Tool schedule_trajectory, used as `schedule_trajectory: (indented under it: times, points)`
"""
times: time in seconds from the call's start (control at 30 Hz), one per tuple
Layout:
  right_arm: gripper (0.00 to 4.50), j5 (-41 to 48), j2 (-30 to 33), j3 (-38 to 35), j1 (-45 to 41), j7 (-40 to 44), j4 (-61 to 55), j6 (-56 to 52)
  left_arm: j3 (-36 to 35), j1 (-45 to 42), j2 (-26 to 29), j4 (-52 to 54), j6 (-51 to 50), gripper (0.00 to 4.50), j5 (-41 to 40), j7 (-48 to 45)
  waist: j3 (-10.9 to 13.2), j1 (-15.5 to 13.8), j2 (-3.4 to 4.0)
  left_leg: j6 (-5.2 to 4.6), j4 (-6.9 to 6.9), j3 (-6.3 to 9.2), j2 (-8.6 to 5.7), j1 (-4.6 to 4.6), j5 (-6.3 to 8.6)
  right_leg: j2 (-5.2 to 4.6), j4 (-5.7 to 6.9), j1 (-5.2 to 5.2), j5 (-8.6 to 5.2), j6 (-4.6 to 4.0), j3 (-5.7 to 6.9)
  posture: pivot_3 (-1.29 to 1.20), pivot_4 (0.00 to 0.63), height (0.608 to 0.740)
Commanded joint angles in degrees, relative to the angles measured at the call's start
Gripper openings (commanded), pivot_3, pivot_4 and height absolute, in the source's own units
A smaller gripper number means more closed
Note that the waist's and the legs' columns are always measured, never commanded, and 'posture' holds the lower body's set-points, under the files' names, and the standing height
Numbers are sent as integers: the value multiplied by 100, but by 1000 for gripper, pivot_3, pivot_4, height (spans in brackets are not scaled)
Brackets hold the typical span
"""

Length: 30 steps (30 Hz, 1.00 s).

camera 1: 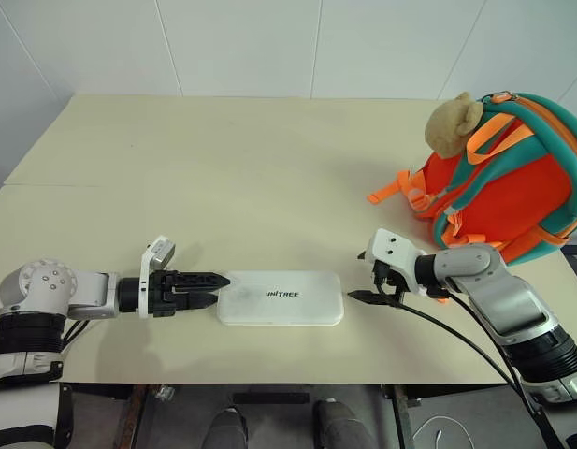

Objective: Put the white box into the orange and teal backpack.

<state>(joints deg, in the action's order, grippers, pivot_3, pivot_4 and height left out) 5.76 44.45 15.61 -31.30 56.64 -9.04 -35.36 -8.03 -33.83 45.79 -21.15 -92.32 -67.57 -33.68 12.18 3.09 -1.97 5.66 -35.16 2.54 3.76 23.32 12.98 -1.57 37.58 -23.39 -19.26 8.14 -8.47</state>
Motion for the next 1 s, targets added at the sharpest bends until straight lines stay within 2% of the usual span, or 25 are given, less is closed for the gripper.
schedule_trajectory:
  times: [0.03,0.4,0.5,0.73,0.8,1.0]
  points:
    - [4500,4,-42,-32,-29,-10,-219,-16,10,-84,-245,-30,-18,4486,-104,225,0,-6,0,0,-1,0,0,0,0,0,0,2,0,0,0,0,150,740]
    - [4500,-13,-83,-8,-38,6,-266,-20,-289,-112,-718,175,-18,4486,265,377,-1,-5,-1,3,-2,1,-1,-2,-2,0,1,4,1,2,0,0,150,740]
    - [4500,-13,-73,-12,-26,9,-297,-36,-330,-111,-791,276,-2,3906,492,362,-1,-1,-1,4,-3,1,-1,-4,-2,0,1,6,3,4,0,0,150,740]
    - [4500,-16,-49,-50,-5,-7,-324,-65,-91,-132,-833,565,142,1692,918,70,-2,1,-4,5,-2,1,-1,-3,-3,0,0,5,3,4,0,0,150,740]
    - [4500,-16,-63,-81,3,-21,-342,-93,-38,-158,-820,624,216,1470,1007,-46,-5,0,-8,5,-2,2,-1,-3,-3,0,-2,6,3,4,0,0,150,740]
    - [4500,112,-122,-321,93,-125,-471,-271,133,-121,-703,893,414,1351,1191,-427,-7,0,-12,5,-3,3,-1,-6,-3,0,-3,11,4,5,0,0,150,740]
